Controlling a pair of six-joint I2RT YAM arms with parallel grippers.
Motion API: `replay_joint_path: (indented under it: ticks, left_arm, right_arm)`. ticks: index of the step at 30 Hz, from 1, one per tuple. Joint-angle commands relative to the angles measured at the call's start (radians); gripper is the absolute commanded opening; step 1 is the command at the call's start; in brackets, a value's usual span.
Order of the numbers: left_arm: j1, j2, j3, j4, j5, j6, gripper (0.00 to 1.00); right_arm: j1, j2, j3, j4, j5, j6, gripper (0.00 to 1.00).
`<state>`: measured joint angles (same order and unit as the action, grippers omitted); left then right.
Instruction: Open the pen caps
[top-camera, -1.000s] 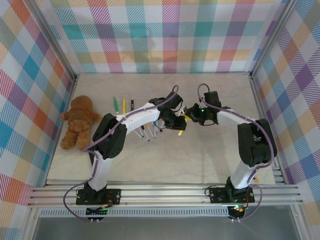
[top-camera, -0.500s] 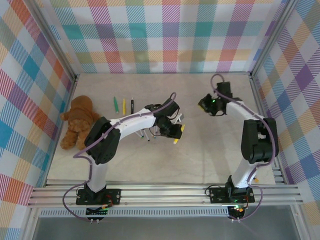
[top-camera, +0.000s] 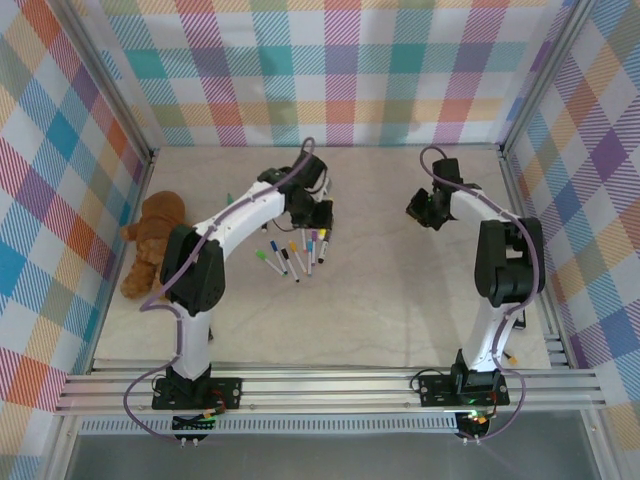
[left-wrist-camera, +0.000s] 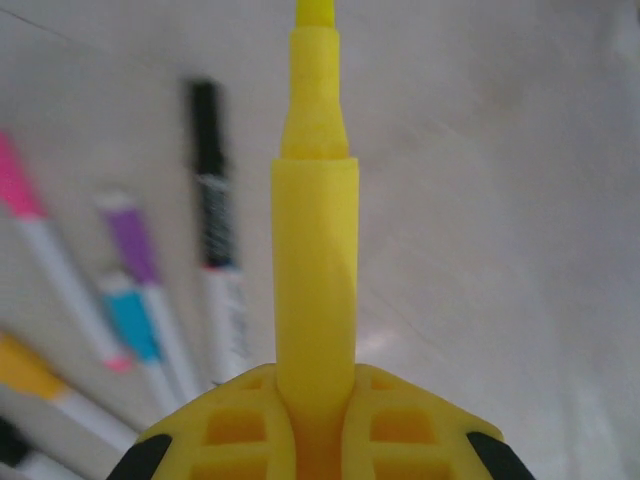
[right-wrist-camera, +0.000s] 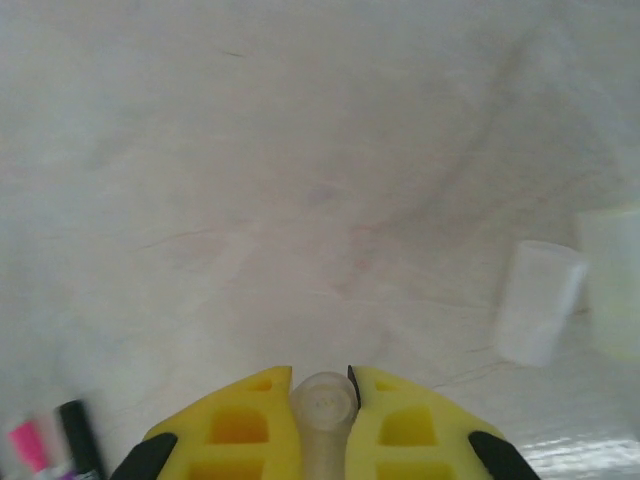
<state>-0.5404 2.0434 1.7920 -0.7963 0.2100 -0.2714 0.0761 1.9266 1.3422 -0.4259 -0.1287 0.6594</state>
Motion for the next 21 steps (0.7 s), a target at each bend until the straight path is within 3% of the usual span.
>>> replay_joint_path:
  ticks: [1,3,9,21]
  left_arm:
    - [0.056,0.085,0.080,-0.089,-0.060,0.020,0.00]
    - [0.082,0.146,0.142,-0.118,-0.064,0.029,0.00]
    - [0.129,0.283,0.295,-0.190,-0.118,0.038,0.00]
    - [0.193,0.395,0.440,-0.302,-0.291,0.043,0.00]
  right_arm:
    - [0.000,0.024,0.043,-0.080,0.081,-0.047,0.00]
    - [0.001,0.035,0.050,-0.090,0.103,-0.056,0.00]
    - [0.007,0.055,0.079,-0.145,0.131,-0.077,0.25]
    - [0.028,-0.002,0.045,-0.154,0.152,-0.084,0.36]
